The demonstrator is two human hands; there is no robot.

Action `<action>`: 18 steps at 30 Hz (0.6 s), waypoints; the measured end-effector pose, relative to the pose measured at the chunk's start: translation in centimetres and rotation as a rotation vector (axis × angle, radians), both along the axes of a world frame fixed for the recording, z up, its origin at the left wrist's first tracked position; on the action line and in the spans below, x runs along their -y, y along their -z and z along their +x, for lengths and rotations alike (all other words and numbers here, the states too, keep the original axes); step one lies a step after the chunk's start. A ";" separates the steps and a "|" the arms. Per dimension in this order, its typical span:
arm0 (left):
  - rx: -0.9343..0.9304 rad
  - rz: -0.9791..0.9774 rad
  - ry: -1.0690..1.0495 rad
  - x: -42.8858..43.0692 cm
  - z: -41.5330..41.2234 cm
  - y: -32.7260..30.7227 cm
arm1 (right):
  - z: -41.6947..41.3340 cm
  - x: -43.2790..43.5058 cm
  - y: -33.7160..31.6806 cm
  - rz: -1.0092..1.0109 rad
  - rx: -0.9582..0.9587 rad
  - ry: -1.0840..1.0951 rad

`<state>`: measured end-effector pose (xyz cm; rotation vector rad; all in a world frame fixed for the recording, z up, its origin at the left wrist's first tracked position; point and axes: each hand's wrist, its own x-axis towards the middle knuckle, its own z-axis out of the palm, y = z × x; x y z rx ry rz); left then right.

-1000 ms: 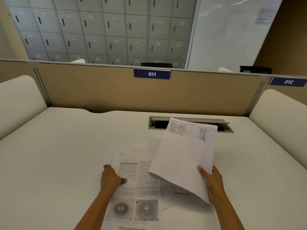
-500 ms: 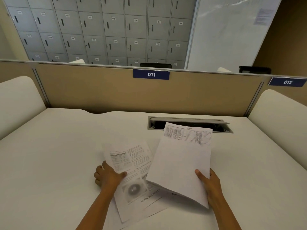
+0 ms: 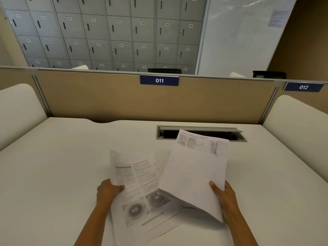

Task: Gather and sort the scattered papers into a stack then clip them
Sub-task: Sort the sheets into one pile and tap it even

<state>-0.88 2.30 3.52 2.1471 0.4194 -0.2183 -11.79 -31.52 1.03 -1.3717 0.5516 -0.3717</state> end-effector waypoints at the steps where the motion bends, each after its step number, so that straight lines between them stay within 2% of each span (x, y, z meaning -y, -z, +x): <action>1: 0.038 -0.046 -0.008 -0.6 -0.3 -0.5 | 0.0 0.1 0.1 0.001 -0.009 -0.008; 7: 0.358 -0.151 -0.093 -5.9 -0.1 -7.5 | -0.1 0.4 0.3 -0.066 -0.065 -0.103; 10: 0.449 -0.388 -0.108 -7.4 -0.3 -12.4 | -0.2 -0.1 -0.4 -0.071 -0.070 -0.155; 13: 0.414 -0.577 -0.013 -6.4 0.0 -15.0 | 0.0 -1.5 -1.0 -0.075 -0.072 -0.211; 18: 0.255 -0.590 0.150 -0.2 1.3 -12.7 | 0.7 -4.7 -2.3 -0.078 -0.048 -0.316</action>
